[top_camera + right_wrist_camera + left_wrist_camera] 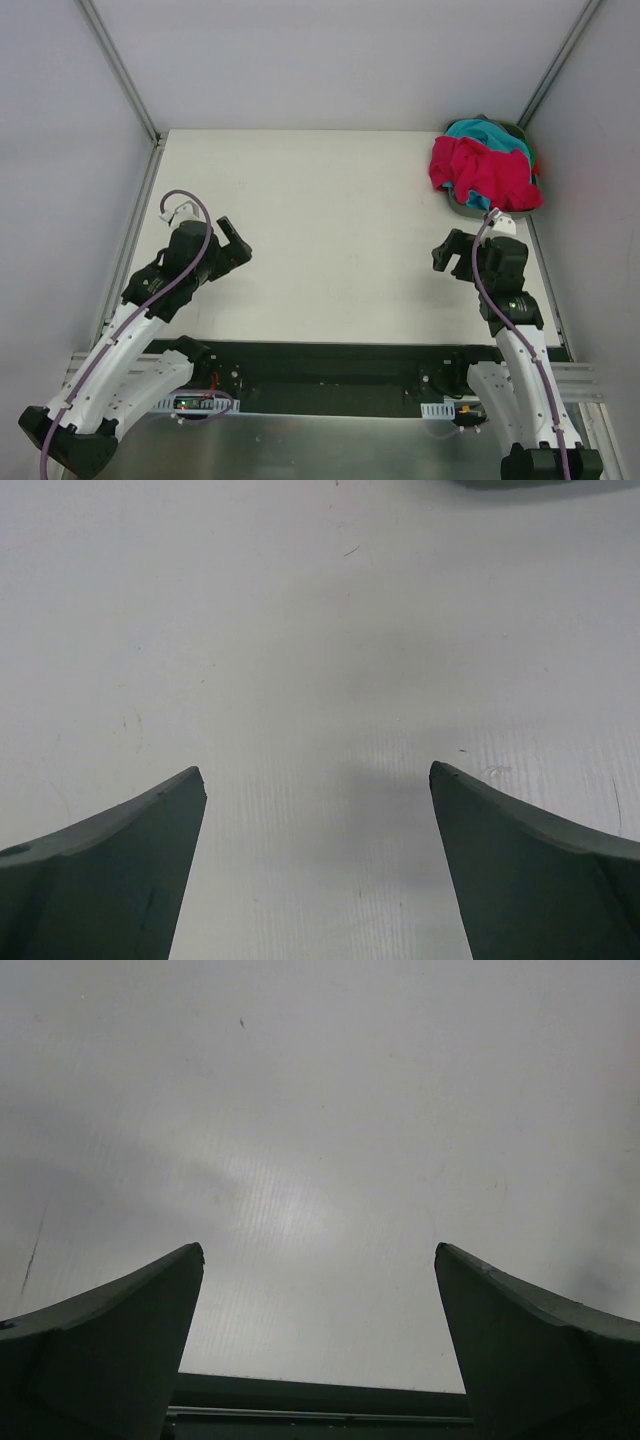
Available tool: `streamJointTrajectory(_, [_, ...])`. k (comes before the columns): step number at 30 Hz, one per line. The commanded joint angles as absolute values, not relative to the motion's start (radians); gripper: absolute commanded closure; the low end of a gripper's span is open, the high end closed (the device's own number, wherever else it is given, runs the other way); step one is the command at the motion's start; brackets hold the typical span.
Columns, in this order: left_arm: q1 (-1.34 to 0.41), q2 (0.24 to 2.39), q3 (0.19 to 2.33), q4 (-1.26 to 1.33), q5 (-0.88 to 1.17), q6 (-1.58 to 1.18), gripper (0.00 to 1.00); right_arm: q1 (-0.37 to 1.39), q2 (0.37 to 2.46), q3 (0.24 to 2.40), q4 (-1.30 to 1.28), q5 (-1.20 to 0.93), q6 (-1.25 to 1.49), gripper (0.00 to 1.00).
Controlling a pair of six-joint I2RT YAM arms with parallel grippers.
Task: Fold and stack the t-shirts
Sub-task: Grab crumpled tshirt from bin with the right arm
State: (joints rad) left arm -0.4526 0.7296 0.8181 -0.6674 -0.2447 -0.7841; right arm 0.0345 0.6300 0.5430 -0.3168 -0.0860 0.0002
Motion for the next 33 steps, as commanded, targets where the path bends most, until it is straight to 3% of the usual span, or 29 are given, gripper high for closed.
streamJointTrajectory(1, [-0.459, 0.719, 0.873, -0.669, -0.282, -0.795, 0.01, 0.032, 0.609, 0.563, -0.311, -0.086, 0.025, 0.04])
streamJointTrajectory(12, [-0.459, 0.683, 0.778, -0.534, -0.228, -0.652, 0.01, 0.032, 0.739, 0.629, -0.256, 0.052, 0.138, 0.04])
streamJointTrajectory(18, [-0.459, 0.690, 0.719, -0.316, -0.187, -0.618, 0.01, 0.015, 1.026, 0.920, -0.337, 0.158, 0.075, 0.04])
streamJointTrajectory(24, [-0.457, 0.793, 0.787, -0.278, -0.251, -0.580, 0.01, -0.035, 1.372, 1.251, -0.436, 0.397, 0.008, 0.04])
streamJointTrajectory(33, [-0.443, 0.884, 0.821, -0.224, -0.295, -0.554, 0.01, -0.083, 1.778, 1.607, -0.465, 0.193, 0.008, 0.03])
